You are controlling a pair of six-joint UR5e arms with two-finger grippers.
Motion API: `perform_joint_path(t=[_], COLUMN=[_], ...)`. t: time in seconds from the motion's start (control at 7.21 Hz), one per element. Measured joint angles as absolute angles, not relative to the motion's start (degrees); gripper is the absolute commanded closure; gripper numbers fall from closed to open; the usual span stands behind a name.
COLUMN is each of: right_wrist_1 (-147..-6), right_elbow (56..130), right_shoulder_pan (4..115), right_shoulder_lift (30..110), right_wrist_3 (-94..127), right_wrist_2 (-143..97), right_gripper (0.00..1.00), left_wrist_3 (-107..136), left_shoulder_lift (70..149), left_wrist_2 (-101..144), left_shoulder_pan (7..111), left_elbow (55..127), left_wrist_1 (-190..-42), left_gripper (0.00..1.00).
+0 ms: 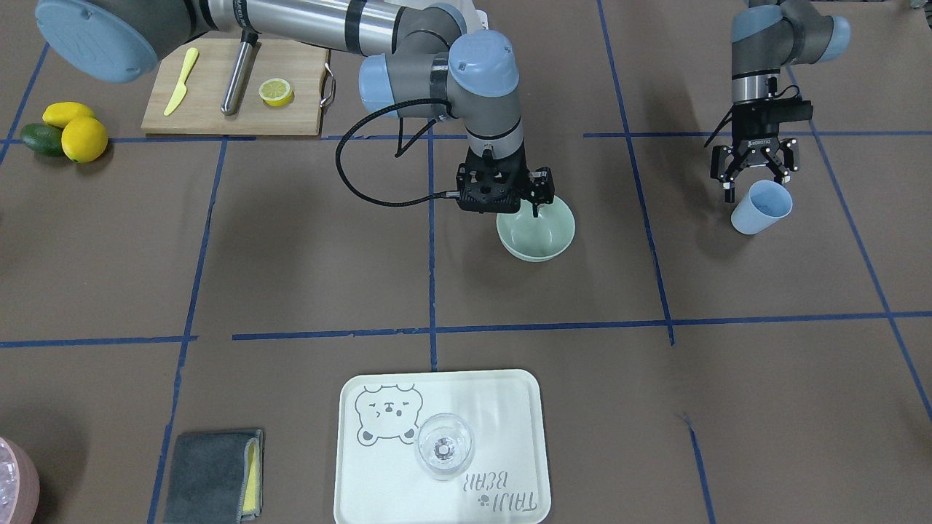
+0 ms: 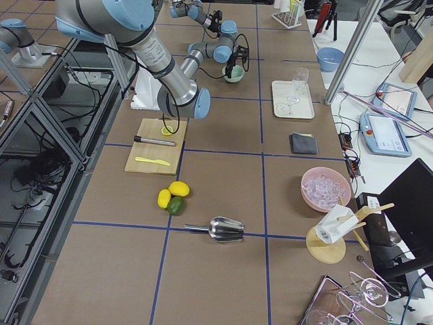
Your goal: Pour ice into bowl
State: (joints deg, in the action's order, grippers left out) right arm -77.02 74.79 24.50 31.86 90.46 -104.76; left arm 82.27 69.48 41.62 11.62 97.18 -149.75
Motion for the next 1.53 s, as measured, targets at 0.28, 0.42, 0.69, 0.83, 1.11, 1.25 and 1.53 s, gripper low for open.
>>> perform_joint_path(t=[0.28, 0.42, 0.69, 0.83, 1.11, 1.25, 1.53], right_wrist_1=[-82.86, -87.77, -93.08, -93.77, -94.09, -94.12, -94.13], right_elbow=[78.32, 81.81, 90.84, 94.43, 96.91, 97.32, 97.98], right_shoulder_pan=[26.1, 27.31, 31.07, 33.27, 35.55, 36.07, 36.61], right_shoulder_lift=[32.42, 33.95, 41.24, 45.12, 48.74, 49.54, 50.63], right_wrist_3=[89.13, 86.69, 80.25, 77.57, 74.41, 73.71, 72.21], right_wrist_2=[-105.16, -105.4, -107.62, -109.59, -111.24, -111.43, -111.37], right_gripper=[0.0, 0.0, 0.0, 0.0, 0.0, 0.0, 0.0], left_wrist_3=[82.32, 82.32, 82.22, 82.17, 82.14, 82.11, 82.13], left_shoulder_lift=[70.93, 71.31, 71.58, 71.61, 72.32, 72.89, 73.44], left_wrist_2=[41.35, 41.32, 41.37, 41.38, 41.4, 41.4, 41.38], left_shoulder_pan=[12.57, 13.03, 13.82, 14.07, 14.27, 14.3, 14.43], left_elbow=[94.97, 94.49, 94.23, 94.2, 94.19, 94.13, 93.62], left_wrist_1=[-149.76, -149.77, -149.77, -149.79, -149.79, -149.77, -149.85], left_gripper=[0.01, 0.01, 0.01, 0.01, 0.04, 0.21, 0.83])
